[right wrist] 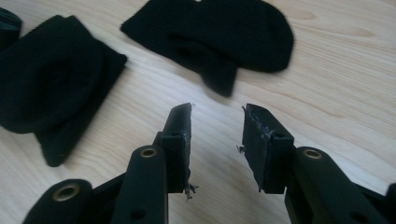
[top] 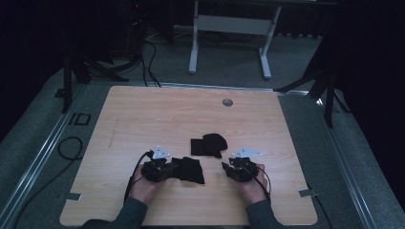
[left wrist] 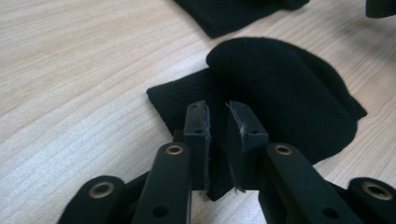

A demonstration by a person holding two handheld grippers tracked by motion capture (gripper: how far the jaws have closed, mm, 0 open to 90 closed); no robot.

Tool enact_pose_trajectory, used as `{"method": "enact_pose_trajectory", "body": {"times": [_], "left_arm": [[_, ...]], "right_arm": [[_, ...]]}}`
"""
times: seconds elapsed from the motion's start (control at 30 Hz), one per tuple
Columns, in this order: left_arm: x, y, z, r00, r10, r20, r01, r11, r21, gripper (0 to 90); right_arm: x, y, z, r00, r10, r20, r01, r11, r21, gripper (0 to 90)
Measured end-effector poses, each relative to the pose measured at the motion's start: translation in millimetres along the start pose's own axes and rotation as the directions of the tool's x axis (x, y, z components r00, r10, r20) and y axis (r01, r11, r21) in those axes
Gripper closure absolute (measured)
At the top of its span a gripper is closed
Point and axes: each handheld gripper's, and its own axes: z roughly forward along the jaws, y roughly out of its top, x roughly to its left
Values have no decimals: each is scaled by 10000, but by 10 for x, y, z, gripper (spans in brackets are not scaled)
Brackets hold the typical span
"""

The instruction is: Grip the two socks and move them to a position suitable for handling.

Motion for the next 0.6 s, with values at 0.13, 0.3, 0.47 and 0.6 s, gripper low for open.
{"method": "enact_pose_trajectory", "body": {"times": [0.13,0.3,0.47,0.6], "left_arm": [[-11,-3,43,9998,142,-101,-139,9994,317,854],[-27,1,63,9995,255,-188,-247,9989,388,891],[-71,4,84,9993,309,-204,-301,9989,370,896],[-102,7,95,9989,438,-155,-432,9983,384,896]], "right_arm": [[75,14,21,9997,-100,-204,100,9999,26,604],[175,33,41,9987,-147,-480,149,9999,34,587],[262,52,59,9969,-149,-777,152,9999,42,574],[341,56,88,9940,-183,-1076,193,9998,79,568]]}}
